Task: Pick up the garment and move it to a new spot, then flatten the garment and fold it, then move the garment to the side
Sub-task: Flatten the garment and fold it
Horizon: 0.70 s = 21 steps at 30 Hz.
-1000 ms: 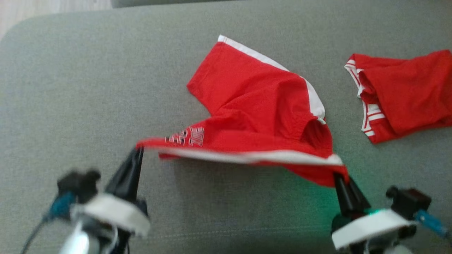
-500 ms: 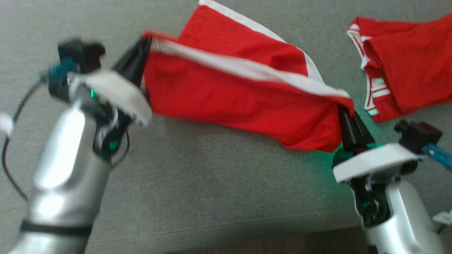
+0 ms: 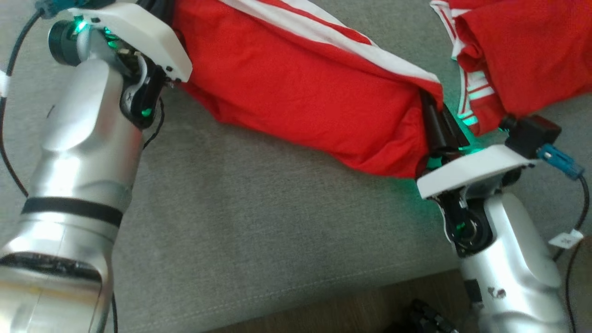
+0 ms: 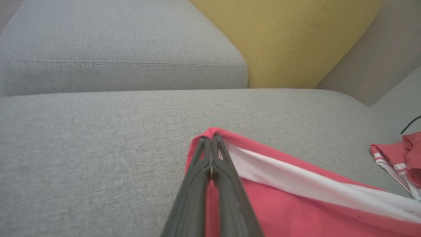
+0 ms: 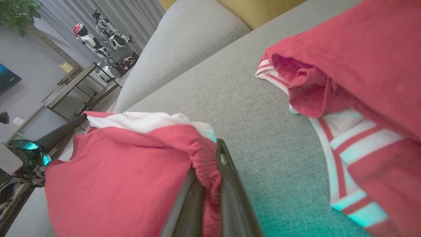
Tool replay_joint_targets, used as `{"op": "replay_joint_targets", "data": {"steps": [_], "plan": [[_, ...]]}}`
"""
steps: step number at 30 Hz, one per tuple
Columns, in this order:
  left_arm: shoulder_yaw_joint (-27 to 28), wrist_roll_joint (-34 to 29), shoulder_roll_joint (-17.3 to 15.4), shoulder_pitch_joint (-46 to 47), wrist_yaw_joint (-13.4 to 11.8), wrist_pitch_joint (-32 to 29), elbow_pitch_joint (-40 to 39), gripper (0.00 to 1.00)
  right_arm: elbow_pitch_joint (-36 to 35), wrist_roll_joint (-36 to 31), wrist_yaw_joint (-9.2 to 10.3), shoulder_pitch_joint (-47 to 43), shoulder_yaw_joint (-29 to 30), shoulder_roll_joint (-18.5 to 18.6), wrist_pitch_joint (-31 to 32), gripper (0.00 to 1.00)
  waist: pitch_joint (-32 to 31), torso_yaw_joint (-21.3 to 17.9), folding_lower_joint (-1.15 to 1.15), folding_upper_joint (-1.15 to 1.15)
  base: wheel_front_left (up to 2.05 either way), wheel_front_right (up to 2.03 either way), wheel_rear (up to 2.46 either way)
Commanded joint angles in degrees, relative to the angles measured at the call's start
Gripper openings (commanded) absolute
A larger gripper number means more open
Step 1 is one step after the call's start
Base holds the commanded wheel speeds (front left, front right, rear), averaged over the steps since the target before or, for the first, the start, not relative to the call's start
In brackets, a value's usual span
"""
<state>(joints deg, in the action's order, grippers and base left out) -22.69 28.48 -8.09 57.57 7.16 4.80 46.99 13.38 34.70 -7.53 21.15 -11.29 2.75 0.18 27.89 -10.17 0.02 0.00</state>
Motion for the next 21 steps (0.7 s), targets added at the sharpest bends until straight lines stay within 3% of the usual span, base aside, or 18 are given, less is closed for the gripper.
{"op": "replay_joint_targets", "data": {"steps": [1, 2, 3, 4, 5, 6, 11, 15, 21], "plan": [[0.55, 0.97, -1.37, 2.99, 0.31, 1.06, 0.08, 0.0, -1.14, 0.72, 0.04, 1.16, -1.5, 0.13, -0.85, 0.27, 0.98, -1.01, -0.02, 0.0, 0.0, 0.0, 0.0], [0.03, 1.49, -1.37, 3.74, 0.31, 1.82, 1.5, 0.0, -0.7, 1.08, 0.04, 1.63, -1.87, 0.13, -1.05, 0.4, 1.18, -1.22, -0.02, 0.0, 0.0, 0.0, 0.0], [-0.51, 1.97, -1.35, 4.43, 0.31, 2.85, 2.68, 0.0, -0.29, 1.31, 0.04, 2.02, -2.16, 0.13, -1.28, 0.94, 1.31, -1.36, -0.02, 0.0, 0.0, 0.0, 0.0], [-0.84, 2.8, -1.23, 5.0, 0.32, 3.84, 3.77, 0.0, 0.04, 1.64, 0.04, 2.3, -2.44, 0.13, -1.47, 1.0, 1.43, -1.47, -0.02, 0.0, 0.0, 0.0, 0.0], [-1.29, 3.37, -1.25, 5.51, 0.32, 4.7, 4.79, 0.43, 0.31, 1.9, 0.04, 2.48, -2.66, 0.13, -1.63, 1.0, 1.53, -1.57, -0.02, 0.0, 0.0, 0.0, 0.0], [-1.67, 3.91, -1.29, 5.98, 0.32, 5.6, 5.75, 1.0, 0.57, 1.88, 0.04, 2.6, -2.83, 0.13, -1.77, 1.0, 1.6, -1.63, -0.02, 0.0, 0.0, 0.0, 0.0], [-4.35, 5.84, -1.61, 6.41, 0.32, 8.67, 7.92, 1.0, -0.35, 0.08, 0.04, 1.7, -3.03, 0.13, -2.79, 1.0, 1.16, -1.18, -0.02, 0.0, 0.0, 0.0, 0.0], [-4.21, 5.41, -2.86, 4.78, 0.17, 10.03, 7.33, 1.0, -4.17, -5.02, 0.04, -0.53, -1.49, 0.13, -4.02, 1.0, -0.04, -0.31, -0.02, 0.0, 0.0, 0.0, 0.0], [2.56, -0.88, -5.09, -5.22, -6.51, 10.18, -8.73, 1.0, -14.16, -14.96, 0.04, -4.68, 3.32, 0.15, -5.09, 1.0, -2.63, 1.99, -0.02, 0.0, 0.0, 0.0, 0.0]]}}
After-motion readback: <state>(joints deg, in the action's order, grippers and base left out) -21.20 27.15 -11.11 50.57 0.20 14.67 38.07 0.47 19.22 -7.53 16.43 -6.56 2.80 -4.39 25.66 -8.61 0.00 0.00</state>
